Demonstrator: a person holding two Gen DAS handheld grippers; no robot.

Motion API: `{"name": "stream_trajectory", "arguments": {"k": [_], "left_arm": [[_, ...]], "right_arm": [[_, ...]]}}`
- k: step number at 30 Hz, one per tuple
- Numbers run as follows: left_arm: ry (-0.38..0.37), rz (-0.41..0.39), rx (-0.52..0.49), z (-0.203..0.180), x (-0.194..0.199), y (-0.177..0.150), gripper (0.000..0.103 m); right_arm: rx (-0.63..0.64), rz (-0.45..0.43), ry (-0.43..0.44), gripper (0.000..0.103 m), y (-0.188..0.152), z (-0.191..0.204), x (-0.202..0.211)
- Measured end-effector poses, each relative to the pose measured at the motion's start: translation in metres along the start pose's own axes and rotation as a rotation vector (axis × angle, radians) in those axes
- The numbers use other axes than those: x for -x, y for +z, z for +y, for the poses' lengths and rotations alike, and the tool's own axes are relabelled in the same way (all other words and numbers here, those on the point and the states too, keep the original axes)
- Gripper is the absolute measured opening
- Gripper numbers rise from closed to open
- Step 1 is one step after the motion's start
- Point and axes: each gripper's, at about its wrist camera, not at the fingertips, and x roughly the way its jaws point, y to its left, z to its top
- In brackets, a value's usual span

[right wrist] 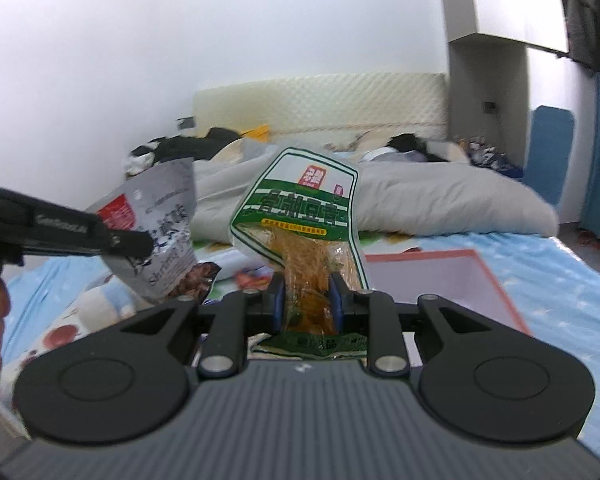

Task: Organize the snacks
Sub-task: 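Carry both packets over the pink box and open both grippers to drop them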

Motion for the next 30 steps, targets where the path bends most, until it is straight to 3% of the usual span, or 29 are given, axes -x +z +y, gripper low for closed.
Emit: {"name": "stream_trajectory", "arguments": {"k": [8,15,22,30], "left_arm": [[-0.080,0.019,-0.021,-0.040,-0.027,0.000,0.000],[-0.129,0.086,-0.035,-0.070,-0.073,-0.001,0.000],[-0.132,0.144,-0.088,-0.102,-0.121,-0.006,0.000],[-0.115,0.320,-0.050,-0.101,-0.192,-0.012,0.001]], "right_arm": [[-0.030,0.019,-0.093,0.026,-0.003,-0.040,-0.011],[-0.040,0.068,-0.143,0.026,-0.008,-0.068,-0.031],[-0.064,0.129,-0.180,0.026,-0.019,-0.087,-0.055],[-0.087,0.232,-0.197,0.027,-0.041,-0.103,-0.087]]}}
